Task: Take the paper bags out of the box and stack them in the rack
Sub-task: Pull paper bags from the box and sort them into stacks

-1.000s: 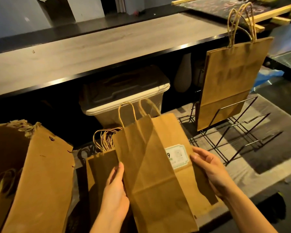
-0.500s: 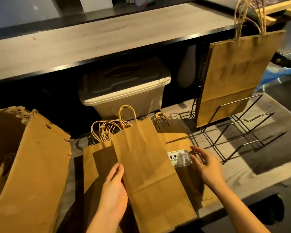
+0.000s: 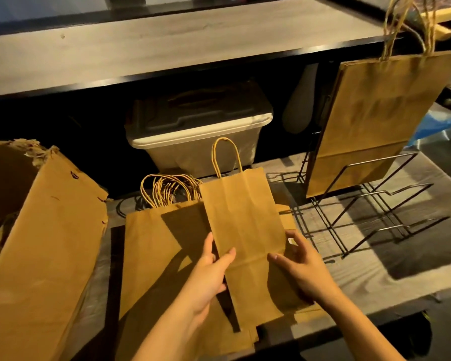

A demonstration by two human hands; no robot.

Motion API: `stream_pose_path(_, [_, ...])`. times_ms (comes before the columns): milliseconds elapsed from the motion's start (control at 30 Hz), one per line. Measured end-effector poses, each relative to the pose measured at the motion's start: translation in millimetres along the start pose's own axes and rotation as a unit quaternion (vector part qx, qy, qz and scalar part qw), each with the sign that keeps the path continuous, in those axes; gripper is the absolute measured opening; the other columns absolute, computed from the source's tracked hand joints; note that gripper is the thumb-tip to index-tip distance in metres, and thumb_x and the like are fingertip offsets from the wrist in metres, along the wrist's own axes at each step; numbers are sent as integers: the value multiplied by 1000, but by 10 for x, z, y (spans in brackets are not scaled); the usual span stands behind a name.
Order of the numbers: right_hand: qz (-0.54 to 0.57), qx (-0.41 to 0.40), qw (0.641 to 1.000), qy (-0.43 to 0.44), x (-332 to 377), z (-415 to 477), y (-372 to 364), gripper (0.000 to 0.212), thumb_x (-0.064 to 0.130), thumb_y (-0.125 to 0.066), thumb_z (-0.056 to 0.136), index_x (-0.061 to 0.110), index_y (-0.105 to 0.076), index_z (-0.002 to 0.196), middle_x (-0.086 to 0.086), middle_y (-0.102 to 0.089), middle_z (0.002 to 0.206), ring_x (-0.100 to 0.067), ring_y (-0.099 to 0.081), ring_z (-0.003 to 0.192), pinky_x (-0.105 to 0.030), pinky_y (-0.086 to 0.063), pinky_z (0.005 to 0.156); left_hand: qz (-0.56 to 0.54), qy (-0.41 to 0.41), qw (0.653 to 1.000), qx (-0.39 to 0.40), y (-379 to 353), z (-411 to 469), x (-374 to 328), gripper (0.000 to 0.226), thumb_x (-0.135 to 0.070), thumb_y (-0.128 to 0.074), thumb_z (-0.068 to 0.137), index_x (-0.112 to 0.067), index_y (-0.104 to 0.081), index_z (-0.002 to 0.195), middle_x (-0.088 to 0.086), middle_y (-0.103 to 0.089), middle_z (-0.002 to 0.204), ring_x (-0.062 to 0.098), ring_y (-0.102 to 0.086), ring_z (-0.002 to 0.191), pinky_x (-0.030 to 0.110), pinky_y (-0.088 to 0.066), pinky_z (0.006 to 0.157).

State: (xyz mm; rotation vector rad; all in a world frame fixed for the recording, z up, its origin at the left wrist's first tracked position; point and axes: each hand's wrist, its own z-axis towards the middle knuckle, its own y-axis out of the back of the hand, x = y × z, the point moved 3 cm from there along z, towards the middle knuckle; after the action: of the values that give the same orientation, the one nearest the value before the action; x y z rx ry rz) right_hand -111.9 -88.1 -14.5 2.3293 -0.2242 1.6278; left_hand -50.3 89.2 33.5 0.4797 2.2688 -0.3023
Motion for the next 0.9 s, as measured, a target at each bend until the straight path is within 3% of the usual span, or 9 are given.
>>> stream_pose_path(100, [0, -113, 994, 9, -98, -15, 127, 36, 17, -72, 80, 26, -55, 110, 8, -65, 102, -7, -62, 93, -27, -52, 80, 19, -10, 999, 33, -154, 30, 40, 70, -27, -54, 94, -42, -11, 147, 2, -41, 139, 17, -48, 112, 40, -37, 104])
stream_pose_path(167, [-23, -157, 987, 5, -200, -27, 212, 41, 15, -71, 81, 23, -54, 118, 15, -60, 100, 0, -58, 92, -21, -49, 77, 35, -12, 998, 49, -216, 55, 92, 67, -26, -53, 95, -38, -13, 148, 3, -38, 144, 16, -46, 119, 35, -37, 105])
stream_pose_path(333, [-198, -184, 963, 8, -434, -17, 315, 51, 13, -71, 81, 20, -52, 128, 9, -56, 105, -15, -57, 99, -25, -47, 83, 85, 17, 988, 124, -305, 119, 303, 69, -29, -53, 95, -36, -11, 149, 0, -17, 157, 15, -26, 140, 38, -22, 117])
stream_pose_path(433, [-241, -184, 953, 24, -482, -45, 290, 58, 11, -70, 81, 22, -48, 133, 1, -48, 125, -19, -46, 119, -30, -42, 97, 84, 11, 987, 139, -286, 126, 292, 64, -27, -51, 95, -32, -18, 149, -1, -19, 156, 15, -26, 140, 35, -24, 116])
stream_pose_path(533, [-205, -188, 959, 61, -328, -47, 193, 49, 10, -65, 84, 26, -50, 127, 3, -52, 123, -12, -48, 116, -29, -44, 96, 102, -24, 987, 121, -172, 133, 150, 41, -27, -47, 97, -31, -40, 137, -1, -42, 144, 13, -46, 126, 28, -39, 104])
stream_pose_path(633, [-178, -190, 962, 86, 15, 52, 16, 40, 11, -61, 89, 29, -51, 123, 12, -60, 101, -2, -56, 98, -23, -47, 83, 141, -62, 984, 91, 24, 82, -110, 22, -26, -43, 99, -29, -53, 118, -2, -59, 123, 13, -59, 107, 25, -46, 90])
stream_pose_path(733, [-178, -147, 963, 140, 456, 198, -330, 33, 15, -59, 91, 28, -51, 121, 17, -59, 92, 2, -58, 91, -21, -50, 78, 223, -103, 968, 45, 375, 17, -411, 25, -25, -42, 99, -23, -54, 121, -2, -61, 118, 12, -60, 98, 18, -46, 74])
stream_pose_path(833, [-188, -126, 947, 227, 949, 327, -616, 30, 15, -60, 91, 26, -54, 118, 20, -57, 87, 4, -58, 85, -11, -45, 69, 283, -158, 946, -4, 632, -81, -793, 16, -23, -45, 97, -25, -57, 108, 0, -64, 107, 13, -60, 89, 19, -49, 74])
stream_pose_path(900, [-195, -110, 932, 286, 1321, 394, -861, 25, 16, -60, 91, 23, -57, 115, 15, -60, 81, -2, -61, 79, -11, -46, 64, 289, -200, 936, -31, 828, -251, -1073, 15, -21, -46, 97, -22, -60, 104, -2, -65, 96, 10, -60, 78, 8, -47, 59])
